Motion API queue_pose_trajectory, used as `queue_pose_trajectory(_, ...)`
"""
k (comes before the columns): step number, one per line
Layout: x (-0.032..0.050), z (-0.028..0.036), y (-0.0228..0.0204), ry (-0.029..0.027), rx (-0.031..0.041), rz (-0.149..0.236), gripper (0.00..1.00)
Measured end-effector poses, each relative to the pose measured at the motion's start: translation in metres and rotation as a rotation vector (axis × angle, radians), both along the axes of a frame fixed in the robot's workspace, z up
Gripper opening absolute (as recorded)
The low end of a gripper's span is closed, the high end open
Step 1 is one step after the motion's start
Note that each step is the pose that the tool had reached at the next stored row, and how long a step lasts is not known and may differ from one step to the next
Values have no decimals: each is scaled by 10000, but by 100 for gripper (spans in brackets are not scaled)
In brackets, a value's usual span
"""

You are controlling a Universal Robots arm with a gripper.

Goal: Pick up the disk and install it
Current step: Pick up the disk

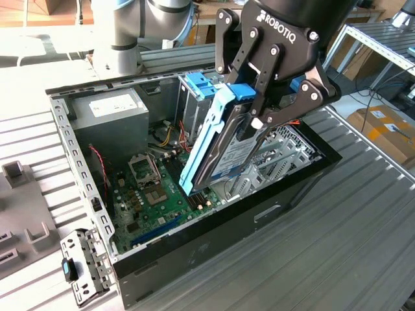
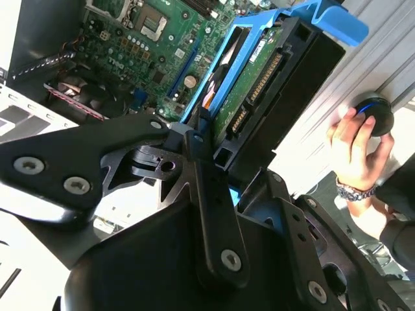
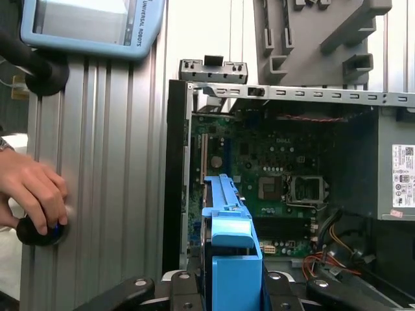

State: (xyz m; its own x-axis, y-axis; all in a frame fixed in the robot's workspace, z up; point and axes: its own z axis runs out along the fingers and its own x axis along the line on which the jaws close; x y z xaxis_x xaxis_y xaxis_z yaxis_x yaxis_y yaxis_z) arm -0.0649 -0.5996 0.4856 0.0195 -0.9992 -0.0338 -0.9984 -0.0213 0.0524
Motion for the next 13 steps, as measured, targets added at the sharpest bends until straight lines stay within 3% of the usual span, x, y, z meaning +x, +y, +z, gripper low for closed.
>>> queue_pose_trajectory(13,272,-11,-10,0,0,1,36)
